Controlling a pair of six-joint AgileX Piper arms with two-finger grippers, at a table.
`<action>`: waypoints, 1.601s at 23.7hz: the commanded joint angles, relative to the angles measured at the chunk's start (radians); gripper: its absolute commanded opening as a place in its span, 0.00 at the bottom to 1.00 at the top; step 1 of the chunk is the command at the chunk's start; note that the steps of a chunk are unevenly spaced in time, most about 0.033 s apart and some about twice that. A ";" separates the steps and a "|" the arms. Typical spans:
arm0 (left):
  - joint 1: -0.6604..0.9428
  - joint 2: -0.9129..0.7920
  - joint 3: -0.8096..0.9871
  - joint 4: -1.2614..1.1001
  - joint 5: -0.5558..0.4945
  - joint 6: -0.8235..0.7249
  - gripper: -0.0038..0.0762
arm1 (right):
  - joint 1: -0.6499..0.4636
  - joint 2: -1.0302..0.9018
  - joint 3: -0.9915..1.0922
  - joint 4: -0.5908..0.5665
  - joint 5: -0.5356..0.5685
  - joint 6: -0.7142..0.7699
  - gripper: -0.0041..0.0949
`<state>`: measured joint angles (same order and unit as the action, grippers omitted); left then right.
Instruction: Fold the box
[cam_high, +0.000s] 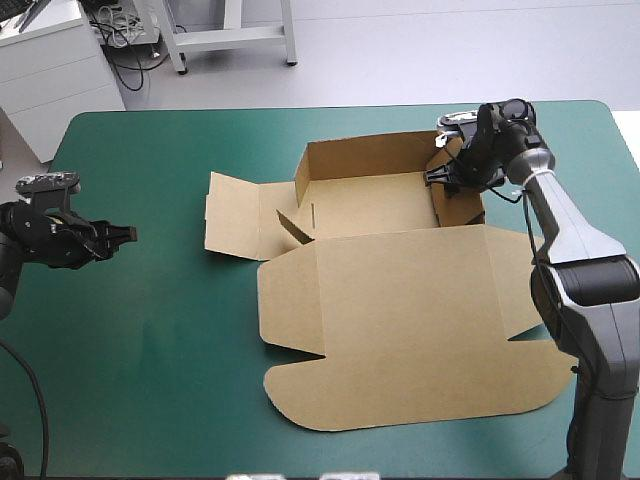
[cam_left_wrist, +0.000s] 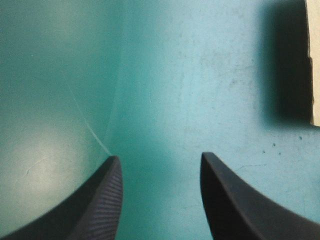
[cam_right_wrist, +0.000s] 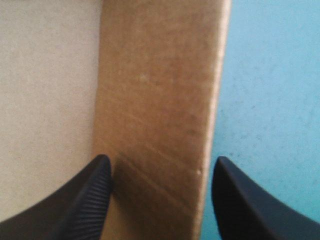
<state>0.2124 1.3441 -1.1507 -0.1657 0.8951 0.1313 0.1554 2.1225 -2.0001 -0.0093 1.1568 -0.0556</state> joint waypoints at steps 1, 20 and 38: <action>0.004 -0.031 -0.025 -0.019 -0.033 0.000 0.48 | -0.011 -0.059 -0.032 -0.004 -0.012 -0.003 0.32; 0.004 -0.031 -0.025 -0.022 -0.073 0.033 0.48 | -0.014 -0.266 -0.162 0.091 0.034 -0.038 0.02; 0.004 0.153 -0.025 -0.470 -0.106 0.287 0.48 | -0.124 -0.486 -0.179 0.470 0.054 -0.140 0.02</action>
<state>0.2124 1.5167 -1.1496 -0.4766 0.8208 0.3380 0.0832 1.6888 -2.1471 0.3123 1.2463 -0.1813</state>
